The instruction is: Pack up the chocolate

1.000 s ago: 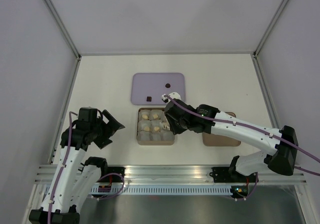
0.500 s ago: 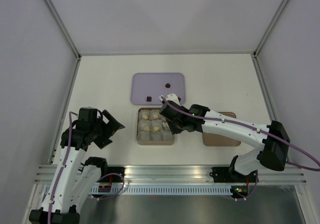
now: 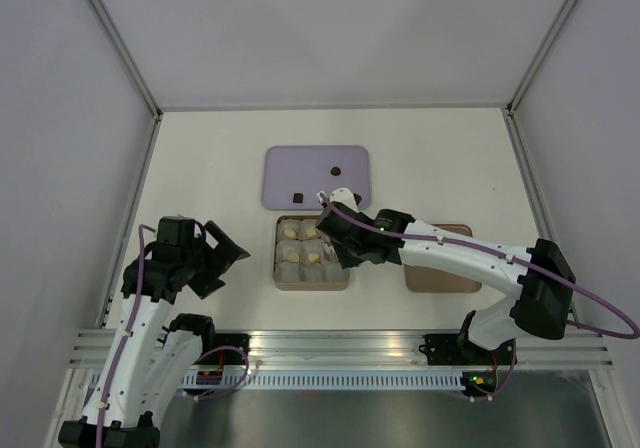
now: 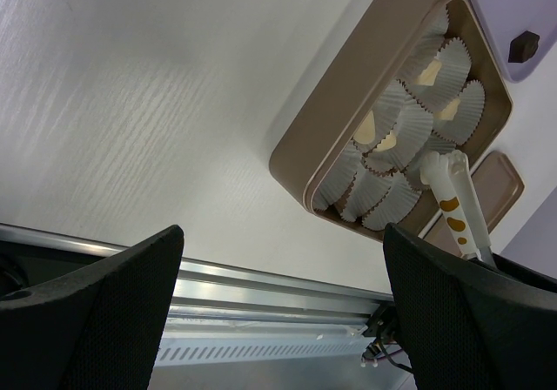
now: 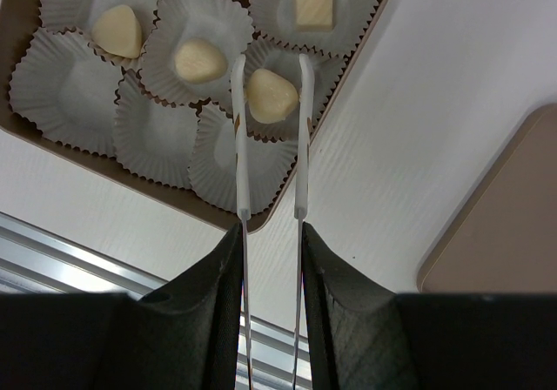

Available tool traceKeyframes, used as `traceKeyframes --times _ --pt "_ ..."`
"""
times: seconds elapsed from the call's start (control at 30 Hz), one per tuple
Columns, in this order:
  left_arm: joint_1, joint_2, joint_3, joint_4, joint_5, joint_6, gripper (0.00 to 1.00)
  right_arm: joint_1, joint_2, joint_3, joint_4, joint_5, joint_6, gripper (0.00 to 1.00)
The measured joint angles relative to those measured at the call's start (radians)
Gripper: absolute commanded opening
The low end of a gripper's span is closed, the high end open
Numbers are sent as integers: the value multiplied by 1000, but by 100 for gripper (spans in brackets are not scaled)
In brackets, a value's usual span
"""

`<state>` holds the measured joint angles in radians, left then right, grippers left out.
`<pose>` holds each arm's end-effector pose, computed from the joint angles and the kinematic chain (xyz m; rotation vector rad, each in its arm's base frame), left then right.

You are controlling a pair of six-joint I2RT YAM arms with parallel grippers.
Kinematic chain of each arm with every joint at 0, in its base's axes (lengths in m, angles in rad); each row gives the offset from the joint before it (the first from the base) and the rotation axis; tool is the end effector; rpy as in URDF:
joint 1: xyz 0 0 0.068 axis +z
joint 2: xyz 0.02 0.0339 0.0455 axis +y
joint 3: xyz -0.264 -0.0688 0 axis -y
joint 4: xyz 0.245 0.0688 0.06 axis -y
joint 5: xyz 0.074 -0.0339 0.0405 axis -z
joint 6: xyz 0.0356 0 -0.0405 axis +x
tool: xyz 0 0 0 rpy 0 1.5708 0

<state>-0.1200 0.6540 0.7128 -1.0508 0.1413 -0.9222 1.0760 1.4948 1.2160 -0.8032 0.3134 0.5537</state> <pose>0.1099 -0.0183 0.2570 -0.9846 2.4649 -0.5562 0.1534 0.2611 0.2718 -0.5673 2.5162 0.1883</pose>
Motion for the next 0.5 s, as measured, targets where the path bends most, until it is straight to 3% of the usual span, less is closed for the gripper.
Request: traceKeyframes --times 0.5 --pt "0 -27 -17 -2 0 0 100 0 45 -8 -13 10 23 10"
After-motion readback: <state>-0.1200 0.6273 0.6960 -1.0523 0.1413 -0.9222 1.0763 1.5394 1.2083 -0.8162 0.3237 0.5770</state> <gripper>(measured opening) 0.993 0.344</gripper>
